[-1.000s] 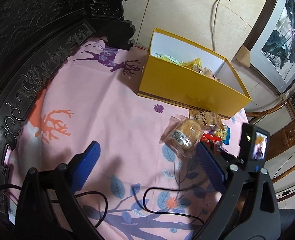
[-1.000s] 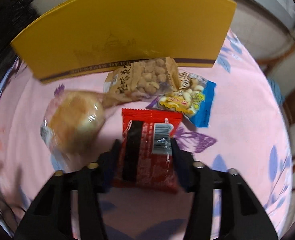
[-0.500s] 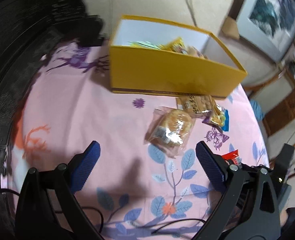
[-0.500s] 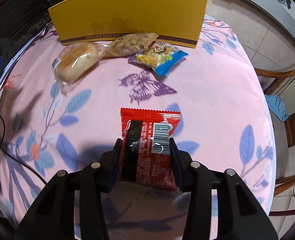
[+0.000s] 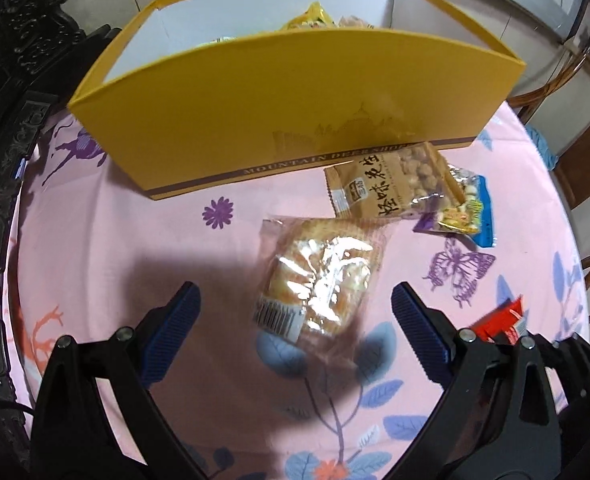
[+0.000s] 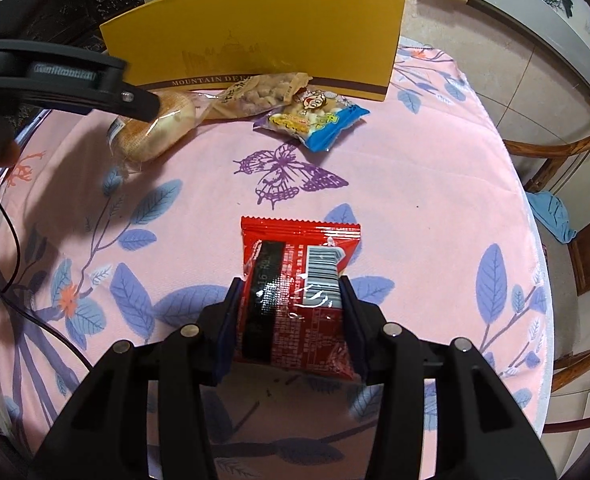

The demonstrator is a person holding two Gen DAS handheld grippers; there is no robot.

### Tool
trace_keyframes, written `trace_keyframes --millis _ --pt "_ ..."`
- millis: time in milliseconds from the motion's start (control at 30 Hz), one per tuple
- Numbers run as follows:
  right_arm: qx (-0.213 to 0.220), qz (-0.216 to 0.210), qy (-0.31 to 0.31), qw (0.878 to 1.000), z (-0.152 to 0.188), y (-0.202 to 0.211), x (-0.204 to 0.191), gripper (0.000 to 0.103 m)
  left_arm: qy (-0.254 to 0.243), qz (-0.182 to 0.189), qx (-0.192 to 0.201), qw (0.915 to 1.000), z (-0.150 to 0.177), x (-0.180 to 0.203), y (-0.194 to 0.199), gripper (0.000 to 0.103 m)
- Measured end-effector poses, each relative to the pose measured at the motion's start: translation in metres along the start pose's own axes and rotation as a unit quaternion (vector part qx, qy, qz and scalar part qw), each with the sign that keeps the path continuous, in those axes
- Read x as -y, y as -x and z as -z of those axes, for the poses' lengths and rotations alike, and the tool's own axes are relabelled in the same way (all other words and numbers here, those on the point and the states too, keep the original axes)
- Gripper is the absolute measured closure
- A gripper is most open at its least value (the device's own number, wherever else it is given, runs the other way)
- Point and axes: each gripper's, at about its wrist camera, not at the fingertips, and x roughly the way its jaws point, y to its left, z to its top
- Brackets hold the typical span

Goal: Organize snacks
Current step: 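Grasp the round bread bun packet with the left tool, then carry both snacks over the yellow box and open both tools inside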

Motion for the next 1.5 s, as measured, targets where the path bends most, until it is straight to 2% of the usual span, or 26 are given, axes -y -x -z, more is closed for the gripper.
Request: trace_keyframes --millis 100,200,433,700,800,900,967,1067,1233,1300,1500 --pt "0.006 -0.001 0.002 1.000 0.001 0.001 -0.001 0.053 -0.004 -0.011 -0.013 0.9998 -0.003 0.000 -0.017 0.005" --pt "0.010 -0.005 0.006 1.000 0.001 0.001 -0.001 0.049 0.003 -0.003 -0.020 0.9998 -0.003 -0.005 -0.030 0.005" --pt "0.016 -0.005 0.010 1.000 0.002 0.001 -0.002 0.048 0.002 0.008 -0.024 0.9997 0.002 -0.010 -0.048 0.005" --pt "0.024 -0.009 0.012 1.000 0.005 0.002 -0.002 0.047 0.018 0.013 -0.004 0.9998 -0.003 -0.018 -0.056 0.005" --pt "0.025 -0.010 0.014 1.000 0.005 0.002 -0.002 0.047 0.013 0.013 0.000 0.9998 -0.001 -0.018 -0.055 0.010" --pt "0.026 -0.011 0.016 0.999 0.005 0.002 -0.002 0.045 0.003 0.019 0.007 0.9998 0.002 -0.013 -0.050 0.023" --pt "0.025 -0.011 0.017 0.999 0.005 0.002 -0.002 0.045 -0.001 0.022 0.011 0.9997 0.003 -0.011 -0.047 0.037" --pt "0.023 -0.011 0.018 1.000 0.004 0.002 -0.002 0.044 0.002 0.023 0.011 0.9997 0.006 -0.014 -0.045 0.043" --pt "0.014 -0.009 0.016 1.000 0.001 0.000 -0.005 0.043 0.004 0.029 0.011 0.9995 0.017 -0.017 -0.034 0.044" --pt "0.007 -0.004 0.013 1.000 -0.003 -0.001 -0.006 0.039 0.001 0.027 0.013 0.9995 0.026 -0.015 -0.030 0.045" --pt "-0.013 -0.003 0.013 1.000 -0.009 -0.003 -0.007 0.038 0.008 0.029 0.009 0.9995 0.036 -0.021 -0.023 0.045"
